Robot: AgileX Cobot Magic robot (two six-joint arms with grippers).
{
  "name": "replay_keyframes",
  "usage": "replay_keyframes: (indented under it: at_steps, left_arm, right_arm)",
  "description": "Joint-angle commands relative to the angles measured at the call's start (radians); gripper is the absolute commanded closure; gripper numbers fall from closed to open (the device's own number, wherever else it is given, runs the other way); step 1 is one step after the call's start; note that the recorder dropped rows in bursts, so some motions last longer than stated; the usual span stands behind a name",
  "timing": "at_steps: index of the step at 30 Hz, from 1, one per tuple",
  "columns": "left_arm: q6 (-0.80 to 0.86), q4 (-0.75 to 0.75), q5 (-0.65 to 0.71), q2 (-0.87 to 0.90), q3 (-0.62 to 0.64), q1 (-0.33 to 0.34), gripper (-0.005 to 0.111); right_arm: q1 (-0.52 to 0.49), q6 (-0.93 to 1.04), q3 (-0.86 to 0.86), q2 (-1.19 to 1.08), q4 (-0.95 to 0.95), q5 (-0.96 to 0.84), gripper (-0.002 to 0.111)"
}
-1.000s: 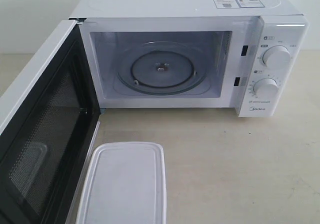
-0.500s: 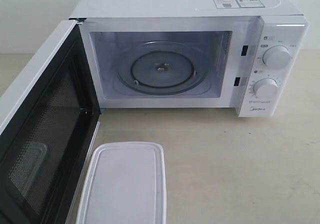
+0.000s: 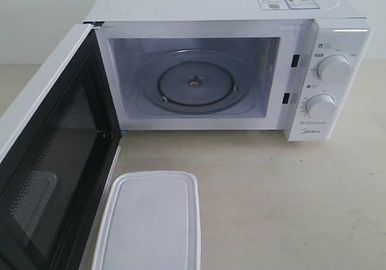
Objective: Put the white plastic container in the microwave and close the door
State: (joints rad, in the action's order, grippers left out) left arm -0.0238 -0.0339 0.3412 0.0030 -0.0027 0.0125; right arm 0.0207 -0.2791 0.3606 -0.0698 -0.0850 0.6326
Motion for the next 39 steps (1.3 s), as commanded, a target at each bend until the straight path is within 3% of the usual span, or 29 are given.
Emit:
replay_keyframes:
  at_steps: [1, 7, 12, 17, 19, 21, 25, 32, 39]
  left_arm:
    - [-0.007, -0.003, -0.003, -0.003, 0.003, 0.001, 0.102]
    - [-0.007, -0.003, -0.003, -0.003, 0.003, 0.001, 0.102]
    - [-0.007, -0.003, -0.003, -0.003, 0.003, 0.001, 0.102]
    - [-0.007, -0.003, -0.003, -0.003, 0.003, 0.001, 0.102]
    - [-0.007, -0.003, -0.003, -0.003, 0.003, 0.001, 0.102]
    - [-0.007, -0.003, -0.003, -0.003, 0.003, 0.001, 0.102]
    - [-0.007, -0.003, -0.003, -0.003, 0.003, 0.001, 0.102]
    - [-0.007, -0.003, -0.003, -0.003, 0.003, 0.001, 0.102]
    - [-0.007, -0.003, -0.003, -0.003, 0.003, 0.001, 0.102]
  right_arm:
    - [0.000, 0.007, 0.115, -0.193, 0.085, 0.036, 0.108]
    - [0.000, -0.021, 0.267, -0.566, 0.239, -0.037, 0.108]
    - [0.000, -0.379, 0.267, -0.771, 0.437, -0.110, 0.108]
    - [0.000, -0.999, 0.267, -0.933, 0.967, -0.222, 0.108]
    - [0.000, -1.202, 0.267, -0.979, 1.264, -0.094, 0.108]
    - [0.000, -1.234, 0.267, -1.049, 1.396, 0.145, 0.108]
    - [0.000, -1.334, 0.267, -1.180, 1.454, 0.418, 0.108]
    - [0.000, -1.596, 0.267, -1.370, 1.617, 0.397, 0.108]
    - [0.036, -1.591, 0.253, -1.568, 1.616, 0.479, 0.108]
